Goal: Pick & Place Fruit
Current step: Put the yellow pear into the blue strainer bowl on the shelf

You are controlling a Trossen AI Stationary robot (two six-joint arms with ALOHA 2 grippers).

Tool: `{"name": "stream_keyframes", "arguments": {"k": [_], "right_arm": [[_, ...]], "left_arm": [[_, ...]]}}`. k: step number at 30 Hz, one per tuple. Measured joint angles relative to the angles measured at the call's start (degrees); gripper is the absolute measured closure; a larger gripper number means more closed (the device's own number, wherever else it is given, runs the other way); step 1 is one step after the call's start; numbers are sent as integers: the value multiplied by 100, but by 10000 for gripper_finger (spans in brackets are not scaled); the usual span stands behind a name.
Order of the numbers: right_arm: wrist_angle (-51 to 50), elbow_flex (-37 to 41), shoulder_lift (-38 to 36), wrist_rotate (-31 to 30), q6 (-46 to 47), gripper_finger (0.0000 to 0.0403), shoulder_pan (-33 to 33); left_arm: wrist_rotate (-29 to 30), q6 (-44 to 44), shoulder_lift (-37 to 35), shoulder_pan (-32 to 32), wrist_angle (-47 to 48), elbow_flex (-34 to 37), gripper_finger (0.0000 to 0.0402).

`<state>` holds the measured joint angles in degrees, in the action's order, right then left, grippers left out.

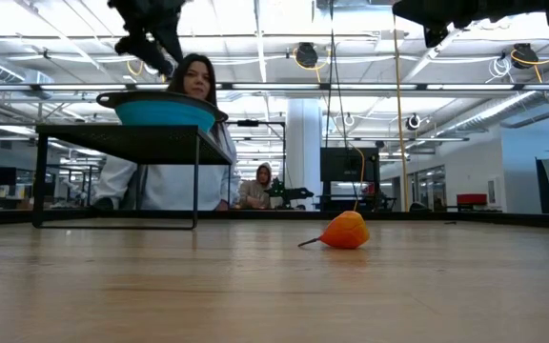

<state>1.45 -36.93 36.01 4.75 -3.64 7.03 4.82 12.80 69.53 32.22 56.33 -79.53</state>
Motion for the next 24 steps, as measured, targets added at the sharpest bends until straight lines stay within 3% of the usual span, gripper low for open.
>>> {"name": "stream_keyframes", "arguments": {"k": [8,17,24], "right_arm": [[56,0,65,152,82,403,-2],[219,0,506,450,160,403,-84],[533,-2,849,442,84,403,-440]], "left_arm": [[-14,101,-708,-874,-755,2,147],[-12,122,-1022,-2104,-1376,0,147],[457,228,-1029,-2950,-1477,1,147]]}}
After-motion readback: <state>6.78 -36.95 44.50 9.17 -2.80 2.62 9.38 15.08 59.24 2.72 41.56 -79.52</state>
